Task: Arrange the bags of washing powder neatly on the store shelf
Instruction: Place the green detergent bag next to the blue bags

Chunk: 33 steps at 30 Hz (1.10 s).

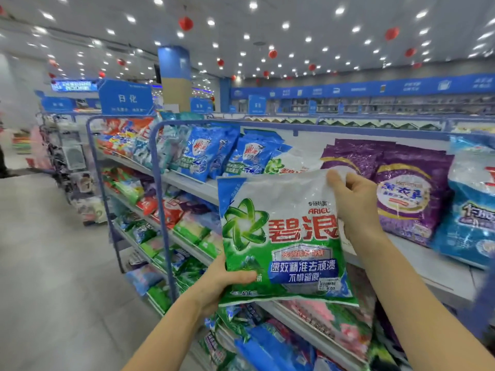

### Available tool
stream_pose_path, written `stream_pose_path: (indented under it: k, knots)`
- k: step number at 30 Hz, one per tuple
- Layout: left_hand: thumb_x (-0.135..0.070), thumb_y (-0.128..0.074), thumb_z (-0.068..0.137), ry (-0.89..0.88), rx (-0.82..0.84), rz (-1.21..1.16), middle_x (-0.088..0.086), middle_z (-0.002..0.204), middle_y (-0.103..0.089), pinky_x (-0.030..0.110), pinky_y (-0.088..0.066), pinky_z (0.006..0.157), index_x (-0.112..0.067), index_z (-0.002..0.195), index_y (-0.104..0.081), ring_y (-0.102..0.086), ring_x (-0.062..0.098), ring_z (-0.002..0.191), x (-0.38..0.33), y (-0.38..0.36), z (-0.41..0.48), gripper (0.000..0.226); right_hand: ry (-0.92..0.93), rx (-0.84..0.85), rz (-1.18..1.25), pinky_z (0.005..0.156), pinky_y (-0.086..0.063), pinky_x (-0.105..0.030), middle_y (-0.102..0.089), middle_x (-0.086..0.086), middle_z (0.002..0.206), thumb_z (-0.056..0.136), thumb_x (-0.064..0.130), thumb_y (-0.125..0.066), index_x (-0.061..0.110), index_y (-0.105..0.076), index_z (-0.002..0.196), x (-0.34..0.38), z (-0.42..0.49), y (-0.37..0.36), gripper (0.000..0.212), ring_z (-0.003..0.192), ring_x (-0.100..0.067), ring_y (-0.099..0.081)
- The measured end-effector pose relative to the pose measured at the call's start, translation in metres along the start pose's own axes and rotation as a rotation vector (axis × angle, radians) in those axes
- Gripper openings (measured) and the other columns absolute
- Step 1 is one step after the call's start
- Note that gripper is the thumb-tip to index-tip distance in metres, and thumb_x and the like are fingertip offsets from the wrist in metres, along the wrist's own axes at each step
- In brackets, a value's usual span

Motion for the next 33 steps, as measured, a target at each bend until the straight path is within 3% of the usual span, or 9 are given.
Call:
stream_pose_path:
  k: [4,8,11,13,18,21,26,29,33]
  knots:
    - [-0.027,-0.095,0.020,-0.020,-0.055,-0.088,0.017,0.106,-0.070,0.037,-0.056,0.069,-0.006,0.125,-0.047,-0.068,0.033,0.091,0.002,0.033,0.039,0.118,-0.144,0.184,0.046,0.066,-0.050,-0.028,-0.067,0.002,0.088,0.089,0.048,-0.044,0.018,-0.061,0.094,-0.032,0.028,-0.030,0.035,0.079,-0.011,-0.064]
    - [-0.020,-0.094,0.009,-0.066,-0.065,-0.183,0.015,0.091,-0.073,0.033,-0.056,0.055,-0.007,0.116,-0.051,-0.071,0.030,0.075,-0.008,0.052,0.081,0.117,-0.270,0.414,-0.036,0.077,-0.046,-0.032,-0.064,0.003,0.117,0.050,0.093,-0.040,0.031,-0.050,0.125,-0.086,0.039,-0.050,0.099,0.104,-0.015,-0.061]
    - [-0.020,-0.093,0.001,-0.095,-0.067,-0.192,0.014,0.077,-0.073,0.029,-0.054,0.045,-0.005,0.100,-0.057,-0.070,0.026,0.061,-0.027,0.065,0.114,0.106,-0.410,0.503,0.006,0.098,-0.041,-0.044,-0.058,-0.003,0.129,0.072,0.074,-0.048,0.024,-0.047,0.131,-0.116,0.044,-0.065,0.077,0.118,-0.024,-0.054]
    - [-0.023,-0.093,0.002,-0.114,-0.072,-0.205,0.012,0.075,-0.073,0.028,-0.054,0.045,-0.004,0.098,-0.058,-0.070,0.024,0.060,-0.037,0.076,0.138,0.104,-0.381,0.570,-0.065,0.105,-0.036,-0.040,-0.056,0.008,0.130,0.067,0.067,-0.058,0.033,-0.046,0.128,-0.129,0.053,-0.070,0.071,0.118,-0.015,-0.052]
    - [-0.029,-0.094,0.013,-0.080,0.000,-0.137,0.012,0.086,-0.074,0.027,-0.056,0.054,-0.005,0.106,-0.058,-0.071,0.024,0.070,-0.060,0.091,0.203,0.103,-0.235,0.460,-0.149,0.066,-0.049,-0.009,-0.068,0.013,0.100,0.084,0.036,-0.058,0.032,-0.056,0.104,-0.127,0.100,-0.077,0.020,0.079,0.007,-0.065]
    - [-0.027,-0.094,0.021,-0.061,0.053,-0.077,0.010,0.083,-0.074,0.026,-0.056,0.054,-0.005,0.104,-0.059,-0.071,0.021,0.068,-0.072,0.093,0.243,0.092,-0.230,0.373,-0.166,0.068,-0.054,-0.017,-0.070,0.010,0.096,0.086,0.034,-0.057,0.029,-0.057,0.100,-0.129,0.126,-0.076,0.016,0.079,-0.005,-0.069]
    - [-0.006,-0.062,0.081,0.004,0.143,-0.043,0.002,0.080,-0.075,0.024,-0.056,0.055,-0.014,0.106,-0.055,-0.071,0.016,0.068,-0.074,0.097,0.307,0.028,-0.312,0.242,-0.206,0.075,-0.055,-0.020,-0.069,0.010,0.092,0.091,0.030,-0.053,0.026,-0.057,0.099,-0.142,0.153,-0.074,0.010,0.080,-0.005,-0.068]
    - [-0.012,-0.058,0.085,0.010,0.209,0.047,0.003,0.094,-0.074,0.026,-0.057,0.063,-0.013,0.113,-0.055,-0.071,0.017,0.080,-0.071,0.102,0.335,0.028,-0.349,0.140,-0.277,0.083,-0.054,-0.028,-0.069,0.004,0.098,0.090,0.033,-0.054,0.016,-0.056,0.113,-0.153,0.158,-0.078,0.028,0.086,-0.011,-0.068]
    - [-0.008,-0.063,0.085,-0.032,0.234,0.172,0.007,0.105,-0.071,0.033,-0.053,0.084,-0.011,0.113,-0.057,-0.068,0.021,0.093,-0.069,0.118,0.362,0.029,-0.343,0.035,-0.396,0.061,-0.052,-0.013,-0.067,0.002,0.096,0.090,0.029,-0.058,0.012,-0.057,0.112,-0.157,0.159,-0.091,0.028,0.077,-0.006,-0.065]
Point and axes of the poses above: each hand's wrist, its own z-axis towards the middle knuckle, its own y-axis out of the back of the hand, x = y × z, the point moved 6 cm from there along z, towards the middle knuckle
